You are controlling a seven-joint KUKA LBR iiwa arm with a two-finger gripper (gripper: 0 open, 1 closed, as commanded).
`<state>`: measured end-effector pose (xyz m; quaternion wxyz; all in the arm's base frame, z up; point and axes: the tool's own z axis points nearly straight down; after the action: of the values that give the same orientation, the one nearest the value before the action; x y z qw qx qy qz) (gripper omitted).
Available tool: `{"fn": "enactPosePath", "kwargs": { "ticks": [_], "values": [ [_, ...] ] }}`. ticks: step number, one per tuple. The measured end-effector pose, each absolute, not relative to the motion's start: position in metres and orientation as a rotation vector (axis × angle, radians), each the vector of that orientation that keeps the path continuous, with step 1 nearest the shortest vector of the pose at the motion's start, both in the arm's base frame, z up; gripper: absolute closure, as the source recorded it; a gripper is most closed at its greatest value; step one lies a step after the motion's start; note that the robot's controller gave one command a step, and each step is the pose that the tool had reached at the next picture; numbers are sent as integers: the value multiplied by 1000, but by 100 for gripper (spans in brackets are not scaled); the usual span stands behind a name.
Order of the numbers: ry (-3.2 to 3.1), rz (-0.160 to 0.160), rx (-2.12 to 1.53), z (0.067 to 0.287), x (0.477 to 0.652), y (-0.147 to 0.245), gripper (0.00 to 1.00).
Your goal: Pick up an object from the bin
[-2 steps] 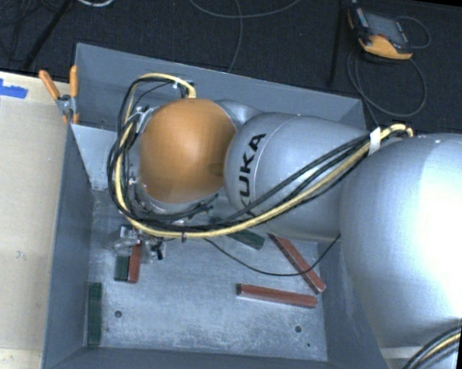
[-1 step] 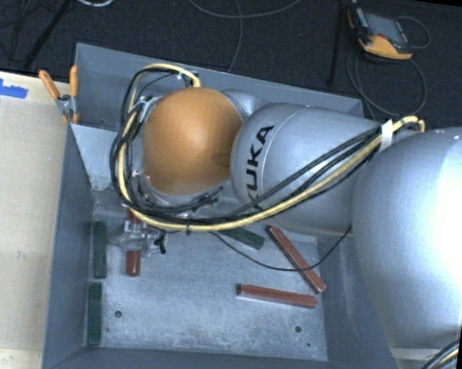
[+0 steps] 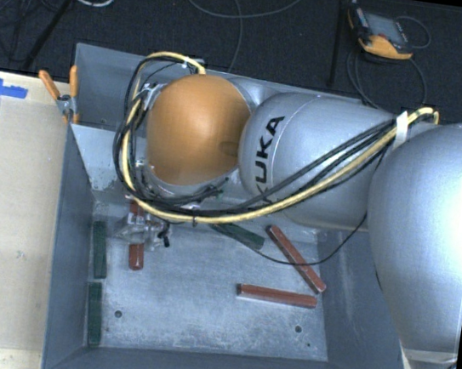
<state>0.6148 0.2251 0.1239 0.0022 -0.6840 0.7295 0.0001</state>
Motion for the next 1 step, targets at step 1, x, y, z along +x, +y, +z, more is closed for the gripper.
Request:
{"fn": "enactPosePath", "kwargs": {
  "ticks": [1],
  "values": [
    [2295,3,-2141,132,615,226,100]
  ]
}}
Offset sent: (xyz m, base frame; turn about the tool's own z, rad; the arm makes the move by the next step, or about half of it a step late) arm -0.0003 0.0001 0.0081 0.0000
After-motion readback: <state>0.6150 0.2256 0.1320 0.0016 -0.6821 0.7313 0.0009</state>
